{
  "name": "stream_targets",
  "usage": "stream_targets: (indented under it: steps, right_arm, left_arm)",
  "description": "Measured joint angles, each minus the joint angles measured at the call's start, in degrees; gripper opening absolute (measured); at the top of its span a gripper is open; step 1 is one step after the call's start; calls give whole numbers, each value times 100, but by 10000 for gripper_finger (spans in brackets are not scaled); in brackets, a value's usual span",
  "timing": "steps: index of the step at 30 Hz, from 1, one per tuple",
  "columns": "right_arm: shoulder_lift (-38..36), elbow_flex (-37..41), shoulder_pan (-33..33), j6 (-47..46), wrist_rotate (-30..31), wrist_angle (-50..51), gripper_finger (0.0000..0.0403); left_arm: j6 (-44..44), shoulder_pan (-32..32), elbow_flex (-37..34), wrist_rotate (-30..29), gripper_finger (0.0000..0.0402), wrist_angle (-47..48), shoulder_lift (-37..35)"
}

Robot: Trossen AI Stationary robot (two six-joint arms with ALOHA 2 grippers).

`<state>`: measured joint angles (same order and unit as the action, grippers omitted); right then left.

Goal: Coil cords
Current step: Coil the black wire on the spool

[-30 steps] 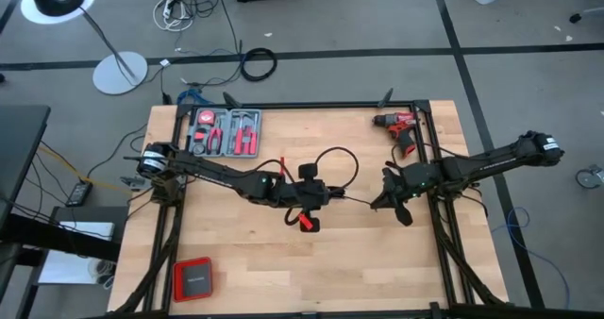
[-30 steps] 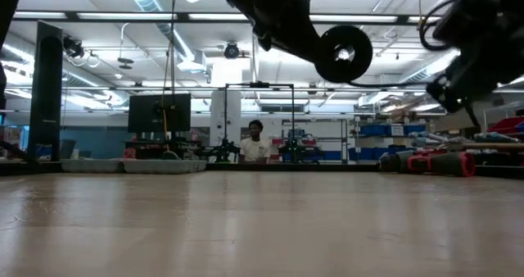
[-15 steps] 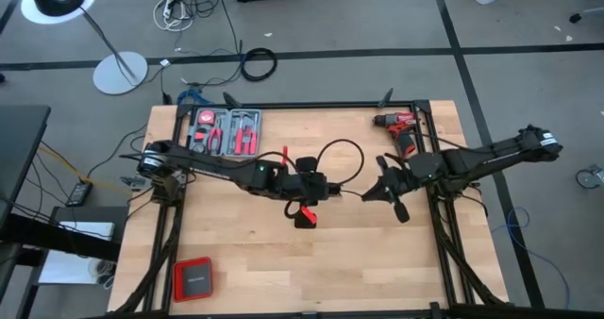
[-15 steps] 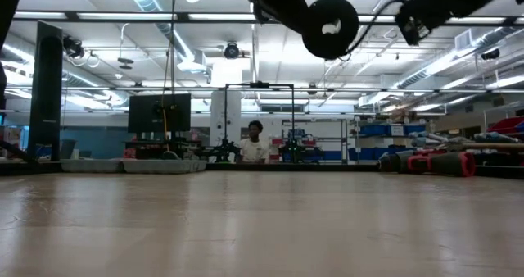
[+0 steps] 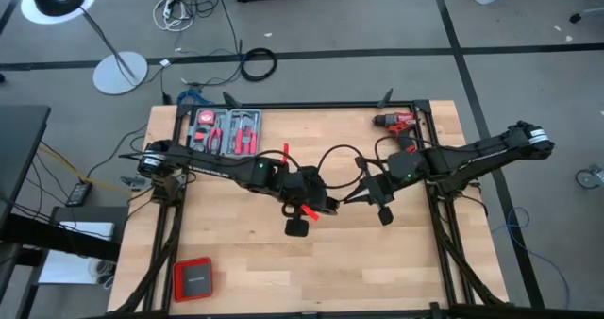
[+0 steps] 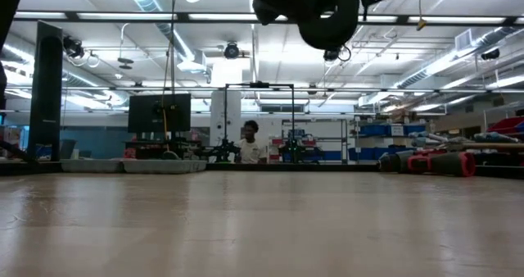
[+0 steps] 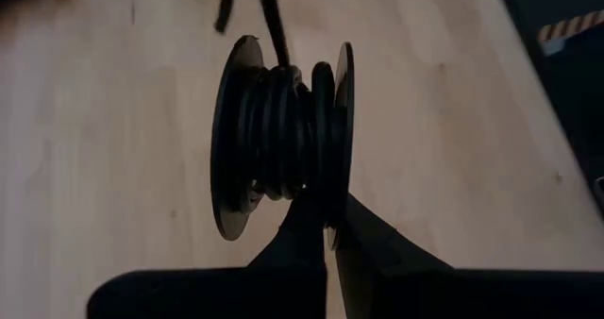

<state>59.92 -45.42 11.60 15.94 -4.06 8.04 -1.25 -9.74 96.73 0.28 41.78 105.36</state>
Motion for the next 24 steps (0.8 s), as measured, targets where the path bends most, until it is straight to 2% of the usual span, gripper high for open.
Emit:
stream_targets:
  steps: [7,15,24]
  right_arm:
    - [-11,-11,0,830,-81,-619,2]
    - [94,-12,2,1262,-398,-1066,2]
    - [383,-14,2,1483,-1099,-1910,2]
  left_arm:
    - [-136,2,0,690,8,-483,0]
    - [-475,4,0,1166,8,-849,2]
    - [-721,2,0,1243,8,-1033,2]
